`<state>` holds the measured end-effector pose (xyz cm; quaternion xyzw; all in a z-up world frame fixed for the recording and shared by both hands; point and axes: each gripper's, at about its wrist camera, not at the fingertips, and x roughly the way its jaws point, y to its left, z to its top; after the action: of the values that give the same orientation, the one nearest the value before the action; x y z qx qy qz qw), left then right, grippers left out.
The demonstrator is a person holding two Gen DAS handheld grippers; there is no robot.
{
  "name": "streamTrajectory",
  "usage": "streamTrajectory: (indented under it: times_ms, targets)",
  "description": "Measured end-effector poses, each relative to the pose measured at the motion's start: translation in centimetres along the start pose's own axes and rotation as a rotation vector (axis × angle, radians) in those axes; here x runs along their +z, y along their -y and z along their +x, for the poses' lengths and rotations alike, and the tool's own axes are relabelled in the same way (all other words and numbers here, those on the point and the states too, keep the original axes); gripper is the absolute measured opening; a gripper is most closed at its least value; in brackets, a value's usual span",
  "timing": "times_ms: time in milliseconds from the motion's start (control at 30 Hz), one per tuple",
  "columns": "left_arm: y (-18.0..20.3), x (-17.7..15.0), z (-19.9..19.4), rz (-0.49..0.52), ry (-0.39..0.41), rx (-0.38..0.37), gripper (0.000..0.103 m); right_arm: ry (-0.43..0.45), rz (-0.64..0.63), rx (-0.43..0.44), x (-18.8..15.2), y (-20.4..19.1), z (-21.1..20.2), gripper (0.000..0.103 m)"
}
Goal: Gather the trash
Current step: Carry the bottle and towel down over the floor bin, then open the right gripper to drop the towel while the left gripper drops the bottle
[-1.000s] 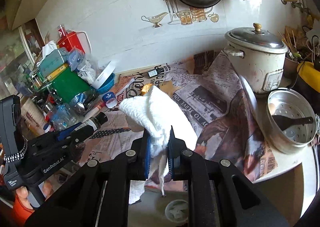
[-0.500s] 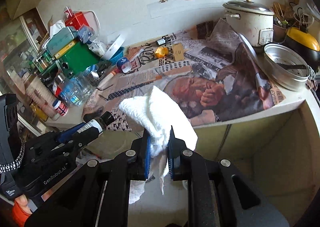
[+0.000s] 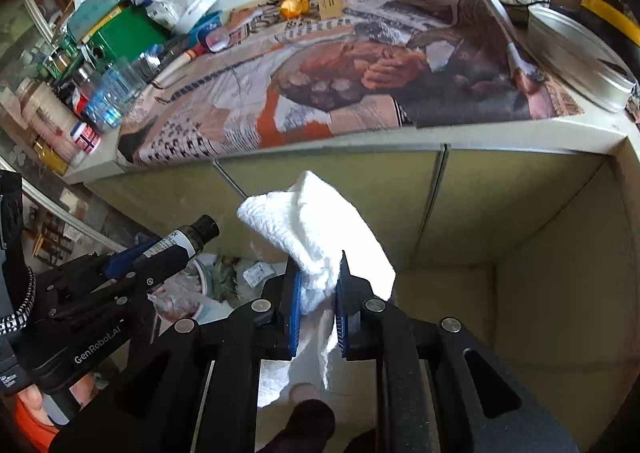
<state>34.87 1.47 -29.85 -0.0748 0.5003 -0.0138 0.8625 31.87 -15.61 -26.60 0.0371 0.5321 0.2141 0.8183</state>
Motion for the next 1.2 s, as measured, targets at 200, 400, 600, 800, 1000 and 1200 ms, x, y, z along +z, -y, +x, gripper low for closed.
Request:
streamTrajectory:
  times_ms: [200,400,600,800,1000,1200]
  targets:
    - [0.2,-4.3,9.0,-0.044,-0.087,0.035,0.027,-0.096,0.008,-0.005,-2.8,3.8,7.0,0.013]
    - [-1.5,-9.4,17.7,-0.078,-0.181,0.063,0.027,-0.173,0.015,-0.01,-5.6,6.7,14.6,0.014]
    - [-3.7,-12.4,23.8,-0.146,-0.217,0.078,0.027,-0.255,0.016,-0.01,-7.6,8.2,22.6,0.017]
    - [-4.6,-14.1,28.3,-0.171,-0.227,0.08,0.027,-0.308,0.003,0.005,-8.0,7.3,29.0,0.019]
    - [-5.2,-14.8,31.7,-0.189,-0.244,0.07,0.027,-0.365,-0.006,0.029,-8.1,8.1,32.7,0.035]
    - [-4.2,-14.2,33.7,-0.174,-0.257,0.038,0.027,-0.362,0.019,0.038,-8.1,10.2,32.5,0.044]
